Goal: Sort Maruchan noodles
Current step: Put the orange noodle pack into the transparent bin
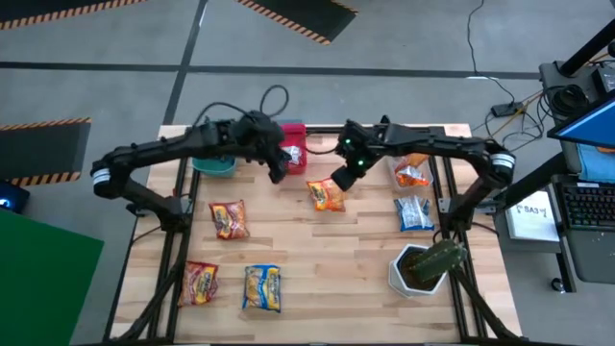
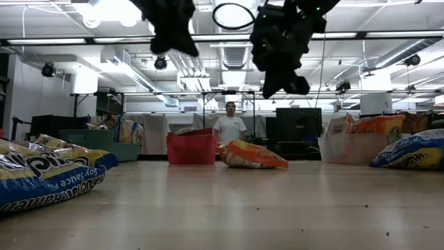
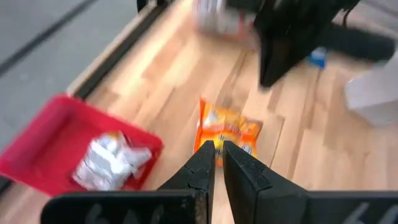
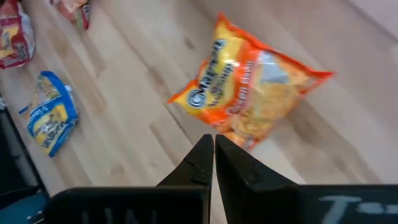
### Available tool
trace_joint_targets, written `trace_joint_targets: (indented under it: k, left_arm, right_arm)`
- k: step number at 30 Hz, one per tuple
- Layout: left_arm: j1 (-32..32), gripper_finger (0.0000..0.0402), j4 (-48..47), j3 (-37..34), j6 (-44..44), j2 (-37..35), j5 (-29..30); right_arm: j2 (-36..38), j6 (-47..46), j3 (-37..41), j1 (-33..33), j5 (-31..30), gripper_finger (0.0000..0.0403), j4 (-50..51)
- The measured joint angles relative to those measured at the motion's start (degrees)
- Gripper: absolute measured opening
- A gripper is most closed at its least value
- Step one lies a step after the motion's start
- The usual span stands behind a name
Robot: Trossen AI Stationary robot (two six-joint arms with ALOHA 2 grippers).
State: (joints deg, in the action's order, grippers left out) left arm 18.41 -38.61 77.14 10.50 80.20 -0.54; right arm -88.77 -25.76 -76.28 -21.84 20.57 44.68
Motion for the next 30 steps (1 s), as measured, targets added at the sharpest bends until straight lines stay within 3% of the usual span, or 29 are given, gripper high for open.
trace_joint_targets:
  k: [4,10,18,22,30]
  left_arm:
    - [0.0,0.0015,8.8,-8.7,4.0,1.4,-1.7]
    - [-0.5,0.0012,30.8,-18.6,10.2,7.7,-7.8]
    - [-3.0,0.0001,34.0,-17.9,12.3,17.3,-8.0]
    - [-3.9,0.0,36.1,-16.6,10.7,20.9,-7.8]
    - [-5.3,0.0,38.6,-14.6,8.6,27.6,-7.6]
  right_arm:
    - [2.8,1.1,3.2,-1.6,-2.1,0.0009,-0.2]
    - [3.9,-0.3,11.2,-4.9,-2.5,0.0009,-6.0]
    - [3.5,-12.8,21.5,-5.6,0.6,0.0022,-19.3]
    - [3.5,-16.9,23.3,-5.6,1.4,0.0066,-21.1]
    - [2.4,-18.2,23.3,-5.6,0.8,0.0204,-23.6]
